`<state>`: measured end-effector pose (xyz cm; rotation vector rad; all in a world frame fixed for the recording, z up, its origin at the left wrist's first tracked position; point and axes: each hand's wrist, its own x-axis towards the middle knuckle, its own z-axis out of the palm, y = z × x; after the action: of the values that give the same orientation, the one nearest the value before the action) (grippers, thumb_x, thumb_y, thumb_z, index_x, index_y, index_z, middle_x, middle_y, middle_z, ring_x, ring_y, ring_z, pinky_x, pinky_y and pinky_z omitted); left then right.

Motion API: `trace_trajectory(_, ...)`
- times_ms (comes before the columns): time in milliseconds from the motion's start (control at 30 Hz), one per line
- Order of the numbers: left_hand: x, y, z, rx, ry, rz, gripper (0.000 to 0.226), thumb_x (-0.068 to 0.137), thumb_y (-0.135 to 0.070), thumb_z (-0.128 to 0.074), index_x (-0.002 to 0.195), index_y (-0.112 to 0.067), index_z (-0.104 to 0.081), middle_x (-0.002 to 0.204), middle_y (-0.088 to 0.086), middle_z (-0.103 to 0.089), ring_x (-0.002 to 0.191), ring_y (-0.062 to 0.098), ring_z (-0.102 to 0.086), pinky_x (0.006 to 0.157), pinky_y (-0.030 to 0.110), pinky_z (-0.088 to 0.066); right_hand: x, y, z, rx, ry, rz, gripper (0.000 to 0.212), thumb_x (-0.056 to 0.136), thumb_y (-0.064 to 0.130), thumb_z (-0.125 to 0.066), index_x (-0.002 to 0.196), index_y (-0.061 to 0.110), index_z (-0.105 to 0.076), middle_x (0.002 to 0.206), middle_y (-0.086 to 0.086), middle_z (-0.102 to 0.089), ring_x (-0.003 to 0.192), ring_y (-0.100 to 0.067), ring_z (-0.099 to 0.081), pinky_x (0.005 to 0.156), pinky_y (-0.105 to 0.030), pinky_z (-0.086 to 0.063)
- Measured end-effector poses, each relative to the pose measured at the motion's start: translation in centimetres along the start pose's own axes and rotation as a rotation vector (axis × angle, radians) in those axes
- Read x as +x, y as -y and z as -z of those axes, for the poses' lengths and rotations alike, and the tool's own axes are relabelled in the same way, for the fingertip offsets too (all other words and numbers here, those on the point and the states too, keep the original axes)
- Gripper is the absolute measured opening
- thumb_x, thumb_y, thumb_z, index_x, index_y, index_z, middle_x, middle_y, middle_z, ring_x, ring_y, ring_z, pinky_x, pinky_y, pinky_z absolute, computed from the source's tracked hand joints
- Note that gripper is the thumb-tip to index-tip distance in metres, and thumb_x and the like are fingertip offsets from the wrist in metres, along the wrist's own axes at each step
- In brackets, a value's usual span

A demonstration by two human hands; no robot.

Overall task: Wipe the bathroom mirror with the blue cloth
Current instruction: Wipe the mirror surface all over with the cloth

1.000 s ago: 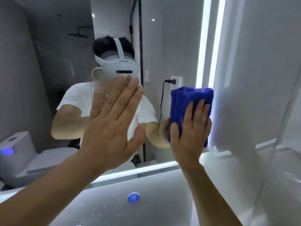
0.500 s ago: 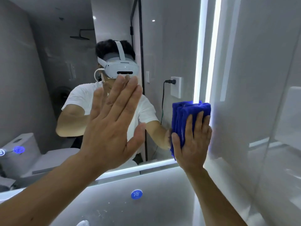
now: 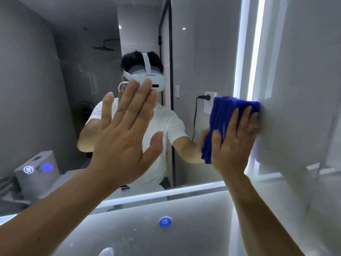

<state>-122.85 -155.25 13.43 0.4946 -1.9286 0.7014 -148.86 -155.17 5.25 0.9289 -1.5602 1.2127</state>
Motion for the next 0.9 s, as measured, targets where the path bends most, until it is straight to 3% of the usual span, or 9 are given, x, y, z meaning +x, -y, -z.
trace_trajectory(67, 0.2, 0.4, 0.1, 0.008, -0.005, -0.016, 0.063, 0.1, -0.04, -0.028, 0.152, -0.006, -0.02, 0.16, 0.015, -0.023, 0.15, 0.031, -0.013, 0.118, 0.059, -0.009, 3.0, 1.1, -0.1, -0.003, -0.039, -0.096, 0.061, 0.103, 0.04, -0.032, 0.153, 0.006, -0.022, 0.159, -0.019, -0.023, 0.147, -0.038, -0.019, 0.118, -0.054, -0.022)
trace_trajectory(167, 0.4, 0.5, -0.1, 0.028, 0.024, -0.009, 0.065, 0.099, -0.041, -0.029, 0.153, -0.007, -0.019, 0.162, 0.013, -0.019, 0.151, 0.029, -0.01, 0.12, 0.055, -0.004, 0.7, 3.4, -0.6, 0.013, -0.045, -0.059, 0.066, 0.102, 0.044, -0.036, 0.155, 0.011, -0.015, 0.161, -0.016, -0.017, 0.149, -0.036, -0.014, 0.118, -0.053, -0.021)
trace_trajectory(300, 0.6, 0.0, -0.3, 0.05, 0.057, 0.0, 0.067, 0.099, -0.043, -0.027, 0.154, -0.006, -0.021, 0.163, 0.01, -0.015, 0.152, 0.025, -0.005, 0.122, 0.048, 0.003, -11.4, 4.0, -1.0, 0.026, 0.159, 0.291, 0.073, 0.095, 0.038, -0.053, 0.155, 0.015, -0.019, 0.161, -0.012, -0.016, 0.148, -0.035, -0.019, 0.119, -0.051, -0.021)
trace_trajectory(367, 0.7, 0.0, 0.0, 0.052, 0.047, -0.016, 0.066, 0.1, -0.044, -0.025, 0.155, -0.007, -0.02, 0.163, 0.01, -0.015, 0.152, 0.024, -0.005, 0.122, 0.05, 0.001, -16.1, 2.1, -0.6, -0.017, 0.282, 0.49, 0.067, 0.088, 0.035, -0.055, 0.148, 0.017, -0.032, 0.156, -0.009, -0.026, 0.143, -0.033, -0.027, 0.111, -0.052, -0.035)
trace_trajectory(433, 0.8, 0.3, 0.6, 0.068, 0.041, -0.023, 0.066, 0.099, -0.043, -0.026, 0.155, -0.007, -0.02, 0.163, 0.01, -0.015, 0.152, 0.023, -0.004, 0.121, 0.052, 0.0, -16.5, 0.1, -0.4, -0.029, 0.339, 0.578, 0.063, 0.084, 0.036, -0.053, 0.143, 0.019, -0.038, 0.15, -0.007, -0.034, 0.142, -0.03, -0.023, 0.103, -0.054, -0.043)
trace_trajectory(533, 1.2, 0.8, 1.3, 0.09, 0.025, -0.014, 0.067, 0.098, -0.042, -0.028, 0.154, -0.007, -0.02, 0.163, 0.01, -0.015, 0.152, 0.025, -0.006, 0.12, 0.058, -0.006, -9.6, -0.6, -0.3, 0.003, 0.208, 0.34, 0.056, 0.1, 0.037, -0.04, 0.15, 0.014, -0.029, 0.158, -0.011, -0.027, 0.146, -0.034, -0.023, 0.119, -0.052, -0.02)
trace_trajectory(633, 1.7, 1.2, 1.8, 0.104, 0.011, -0.034, 0.067, 0.098, -0.042, -0.03, 0.154, -0.008, -0.021, 0.163, 0.01, -0.016, 0.152, 0.025, -0.008, 0.118, 0.061, -0.01, 0.4, 0.3, 0.3, 0.014, 0.075, 0.012, 0.061, 0.101, 0.038, -0.033, 0.153, 0.006, -0.022, 0.16, -0.018, -0.021, 0.148, -0.039, -0.018, 0.119, -0.055, -0.017)
trace_trajectory(800, 2.5, 2.2, 1.8, 0.121, 0.018, -0.037, 0.066, 0.099, -0.044, -0.026, 0.155, -0.008, -0.02, 0.164, 0.008, -0.015, 0.152, 0.023, -0.007, 0.12, 0.058, -0.007, 10.7, 5.2, 0.7, 0.027, 0.009, -0.122, 0.068, 0.1, 0.043, -0.035, 0.155, 0.007, -0.016, 0.161, -0.019, -0.014, 0.149, -0.038, -0.011, 0.118, -0.053, -0.02)
trace_trajectory(900, 3.6, 2.4, 1.4, 0.128, 0.04, -0.042, 0.067, 0.099, -0.045, -0.025, 0.155, -0.008, -0.02, 0.164, 0.006, -0.013, 0.152, 0.022, -0.006, 0.12, 0.055, -0.005, 10.9, 8.7, 0.6, 0.021, -0.011, -0.027, 0.068, 0.101, 0.041, -0.034, 0.156, 0.01, -0.01, 0.163, -0.017, -0.01, 0.15, -0.036, -0.008, 0.119, -0.053, -0.017)
